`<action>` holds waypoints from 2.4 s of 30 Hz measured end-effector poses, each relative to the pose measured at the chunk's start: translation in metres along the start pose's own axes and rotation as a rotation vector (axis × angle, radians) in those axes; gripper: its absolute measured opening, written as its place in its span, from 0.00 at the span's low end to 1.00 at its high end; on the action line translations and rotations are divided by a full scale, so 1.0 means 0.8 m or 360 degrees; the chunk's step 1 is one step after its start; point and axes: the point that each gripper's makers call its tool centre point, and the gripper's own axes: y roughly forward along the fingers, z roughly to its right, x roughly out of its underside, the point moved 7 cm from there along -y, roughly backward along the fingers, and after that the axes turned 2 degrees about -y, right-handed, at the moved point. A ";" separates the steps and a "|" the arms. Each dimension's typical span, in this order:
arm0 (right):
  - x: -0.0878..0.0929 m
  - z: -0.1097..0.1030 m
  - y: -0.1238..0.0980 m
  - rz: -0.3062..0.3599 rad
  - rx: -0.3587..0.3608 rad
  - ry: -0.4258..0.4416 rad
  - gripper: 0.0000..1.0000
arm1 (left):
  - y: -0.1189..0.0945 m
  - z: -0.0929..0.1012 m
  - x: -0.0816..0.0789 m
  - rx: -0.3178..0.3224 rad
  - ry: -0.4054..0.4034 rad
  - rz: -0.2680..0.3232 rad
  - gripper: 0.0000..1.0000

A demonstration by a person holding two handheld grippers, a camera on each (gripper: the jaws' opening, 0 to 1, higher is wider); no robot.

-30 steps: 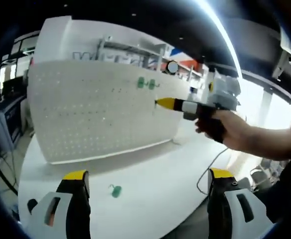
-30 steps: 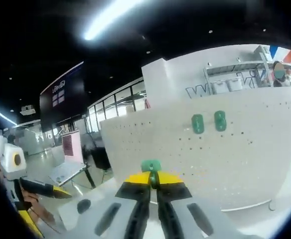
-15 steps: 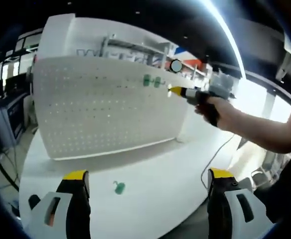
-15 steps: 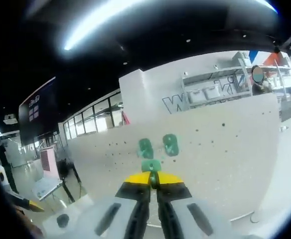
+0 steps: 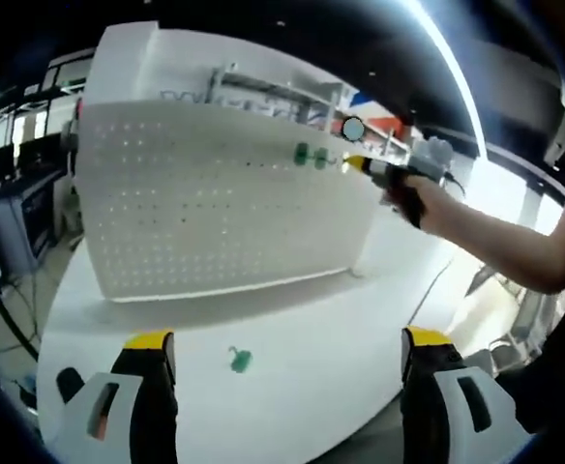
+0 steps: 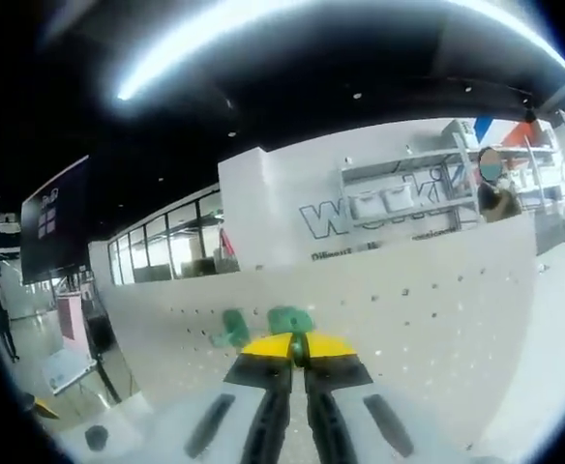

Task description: Insert the hook assembly into the mounting plate slot until the hook locks in place.

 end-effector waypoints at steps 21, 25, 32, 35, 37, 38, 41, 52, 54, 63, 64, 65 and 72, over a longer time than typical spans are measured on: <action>-0.008 0.033 0.027 0.0066 0.0073 -0.0014 0.01 | 0.003 -0.008 0.004 -0.0021 -0.0010 -0.0035 0.98; -0.004 0.037 0.029 0.0078 0.0081 -0.0006 0.01 | 0.004 -0.009 0.003 -0.0023 -0.0014 -0.0037 0.98; 0.005 0.037 0.029 0.0122 0.0126 -0.0036 0.01 | 0.005 -0.012 0.003 -0.0032 -0.0023 -0.0040 0.97; 0.011 0.039 0.031 0.0138 0.0141 -0.0020 0.01 | 0.007 -0.010 0.006 -0.0024 -0.0028 -0.0055 0.96; 0.013 0.039 0.032 0.0165 0.0148 0.0009 0.01 | 0.007 -0.009 0.007 -0.0021 -0.0024 -0.0064 0.96; 0.013 0.038 0.033 0.0171 0.0145 0.0005 0.01 | 0.007 -0.009 0.007 -0.0021 -0.0023 -0.0065 0.96; 0.017 0.036 0.033 0.0201 0.0156 -0.0010 0.01 | 0.006 -0.011 0.007 -0.0026 -0.0028 -0.0063 0.96; 0.014 0.029 0.031 0.0090 0.0183 -0.0187 0.03 | 0.007 -0.010 0.007 -0.0018 -0.0028 -0.0064 0.95; 0.016 0.030 0.030 0.0069 0.0203 -0.0176 0.08 | 0.007 -0.008 0.007 -0.0015 -0.0024 -0.0064 0.96; 0.000 0.022 0.021 0.0106 0.0203 -0.0149 0.18 | -0.002 -0.014 0.008 -0.0057 -0.0026 -0.0050 1.00; -0.003 0.022 0.019 0.0118 0.0219 -0.0178 0.19 | -0.003 -0.015 0.008 -0.0062 -0.0027 -0.0049 1.00; -0.007 0.019 0.014 0.0133 0.0205 -0.0155 0.20 | -0.003 -0.015 0.010 -0.0059 -0.0034 -0.0053 0.99; -0.017 0.013 -0.016 0.0176 0.0199 -0.0124 0.21 | -0.006 -0.004 0.019 -0.0043 -0.0020 -0.0081 1.00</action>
